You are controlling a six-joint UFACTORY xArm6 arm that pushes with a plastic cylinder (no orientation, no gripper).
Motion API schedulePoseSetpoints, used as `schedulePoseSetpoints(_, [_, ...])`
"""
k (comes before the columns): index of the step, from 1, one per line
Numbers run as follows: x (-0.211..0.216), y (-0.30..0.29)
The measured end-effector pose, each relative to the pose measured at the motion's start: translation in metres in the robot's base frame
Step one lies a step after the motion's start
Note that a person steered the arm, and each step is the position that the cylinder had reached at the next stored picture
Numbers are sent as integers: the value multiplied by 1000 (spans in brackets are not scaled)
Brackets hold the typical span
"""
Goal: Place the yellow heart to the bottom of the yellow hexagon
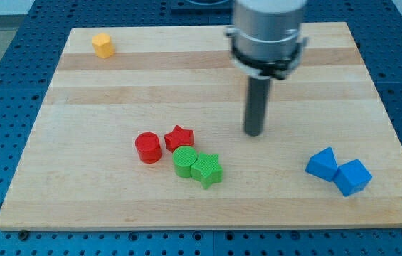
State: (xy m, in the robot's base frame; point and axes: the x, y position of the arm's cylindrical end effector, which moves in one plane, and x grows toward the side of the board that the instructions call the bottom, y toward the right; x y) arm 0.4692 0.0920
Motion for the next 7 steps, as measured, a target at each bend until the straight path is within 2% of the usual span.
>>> schedulePoseSetpoints(1, [0, 31])
schedulePoseSetpoints(2, [-28, 43])
schedulePoseSetpoints(4, [-42, 33])
schedulePoseSetpoints(7, [-114, 7])
